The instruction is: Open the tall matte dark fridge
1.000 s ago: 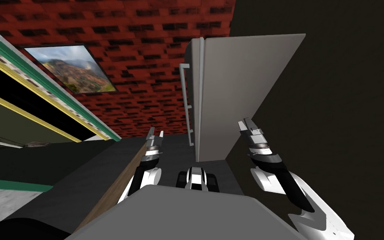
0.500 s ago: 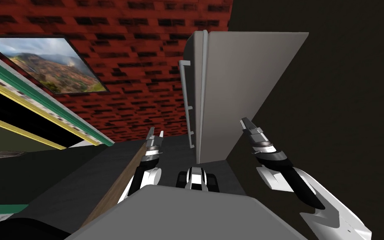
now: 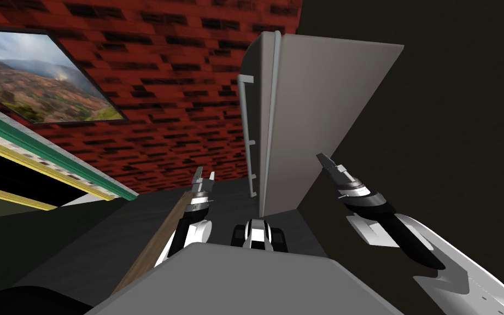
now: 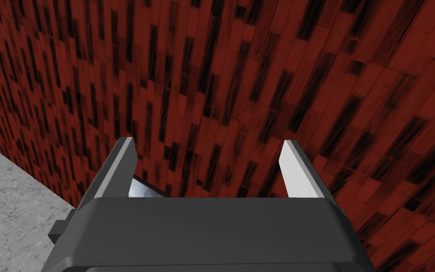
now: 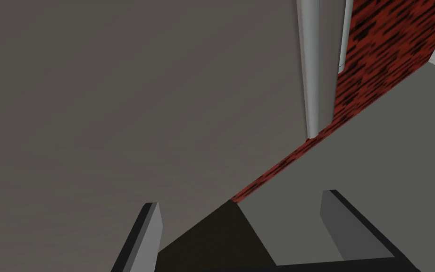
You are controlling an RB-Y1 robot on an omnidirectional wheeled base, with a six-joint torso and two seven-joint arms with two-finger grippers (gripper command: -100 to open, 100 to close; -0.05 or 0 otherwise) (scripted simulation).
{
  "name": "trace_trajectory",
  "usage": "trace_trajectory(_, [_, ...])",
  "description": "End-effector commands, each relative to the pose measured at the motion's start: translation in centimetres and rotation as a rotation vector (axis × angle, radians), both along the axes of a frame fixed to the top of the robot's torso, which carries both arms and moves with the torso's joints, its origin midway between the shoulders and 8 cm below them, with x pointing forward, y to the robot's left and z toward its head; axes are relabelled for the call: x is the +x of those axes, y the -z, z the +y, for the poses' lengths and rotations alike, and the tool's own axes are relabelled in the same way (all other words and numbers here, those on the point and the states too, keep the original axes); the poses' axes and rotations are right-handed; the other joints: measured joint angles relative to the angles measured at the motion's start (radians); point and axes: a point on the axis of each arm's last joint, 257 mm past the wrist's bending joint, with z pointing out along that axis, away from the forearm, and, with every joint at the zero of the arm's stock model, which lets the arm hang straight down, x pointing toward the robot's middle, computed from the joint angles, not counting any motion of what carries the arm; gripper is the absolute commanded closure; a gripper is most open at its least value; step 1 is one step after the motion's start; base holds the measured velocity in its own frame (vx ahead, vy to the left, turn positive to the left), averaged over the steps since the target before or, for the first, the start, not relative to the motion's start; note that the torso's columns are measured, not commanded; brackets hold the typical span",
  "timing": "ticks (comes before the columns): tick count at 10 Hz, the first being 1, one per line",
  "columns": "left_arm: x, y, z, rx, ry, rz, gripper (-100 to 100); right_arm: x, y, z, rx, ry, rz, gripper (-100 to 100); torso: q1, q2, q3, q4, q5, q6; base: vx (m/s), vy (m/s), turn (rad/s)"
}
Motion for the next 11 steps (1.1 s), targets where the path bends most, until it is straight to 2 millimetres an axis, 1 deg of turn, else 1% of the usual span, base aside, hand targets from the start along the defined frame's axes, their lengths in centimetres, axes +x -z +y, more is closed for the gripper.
trace_trajectory(1, [0.0,0.0,0.0,0.000,0.000,0.000,0,0.4,-0.7,-0.5,-0.125,0.038,-0.033,-100,0.000,0.000,0.000,0.000,0.000,-0.001,0.053,0.131,-0.154])
trace_trajectory(2, [0.0,0.0,0.0,0.000,0.000,0.000,0,0.4,-0.8,-0.2,-0.147,0.031,-0.032,-100,0.002,0.000,0.000,0.000,0.001,0.000,0.059,0.118,-0.083])
trace_trajectory(3, [0.0,0.0,0.0,0.000,0.000,0.000,0,0.7,-1.3,-0.9,-0.212,0.062,-0.057,-100,0.001,0.000,0.000,0.000,0.000,-0.001,0.089,0.126,-0.150])
trace_trajectory(4, [0.0,0.0,0.0,0.000,0.000,0.000,0,0.8,-1.4,-0.6,-0.238,0.055,-0.057,-100,0.001,-0.001,-0.001,0.000,0.000,0.000,0.070,0.108,-0.081])
trace_trajectory(5, [0.0,0.0,0.0,0.000,0.000,0.000,0,1.1,-2.0,-1.3,-0.300,0.086,-0.083,-100,-0.001,0.000,0.000,0.000,0.000,-0.001,0.053,0.120,-0.150])
trace_trajectory(6, [0.0,0.0,0.0,0.000,0.000,0.000,0,1.2,-2.1,-0.9,-0.329,0.079,-0.084,-100,0.000,0.001,0.001,0.000,0.000,0.000,0.042,0.109,-0.090])
trace_trajectory(7, [0.0,0.0,0.0,0.000,0.000,0.000,0,1.5,-2.7,-1.7,-0.389,0.113,-0.112,-100,0.000,0.002,0.001,0.000,0.000,-0.001,0.037,0.113,-0.183])
trace_trajectory(8, [0.0,0.0,0.0,0.000,0.000,0.000,0,1.6,-2.8,-1.3,-0.420,0.103,-0.114,-100,0.000,0.002,0.001,0.000,0.000,0.000,0.032,0.097,-0.072])
trace_trajectory(9, [0.0,0.0,0.0,0.000,0.000,0.000,0,1.9,-3.6,-2.1,-0.479,0.137,-0.141,-100,0.000,0.001,0.001,0.000,0.000,-0.001,0.059,0.131,-0.100])
trace_trajectory(10, [0.0,0.0,0.0,0.000,0.000,0.000,0,2.0,-3.7,-1.7,-0.511,0.129,-0.146,-100,0.002,-0.001,-0.001,0.000,0.000,0.000,0.058,0.112,-0.098])
trace_trajectory(11, [0.0,0.0,0.0,0.000,0.000,0.000,0,2.4,-4.5,-2.5,-0.570,0.165,-0.174,-100,0.000,-0.001,-0.001,0.000,0.000,-0.001,0.042,0.121,-0.162])
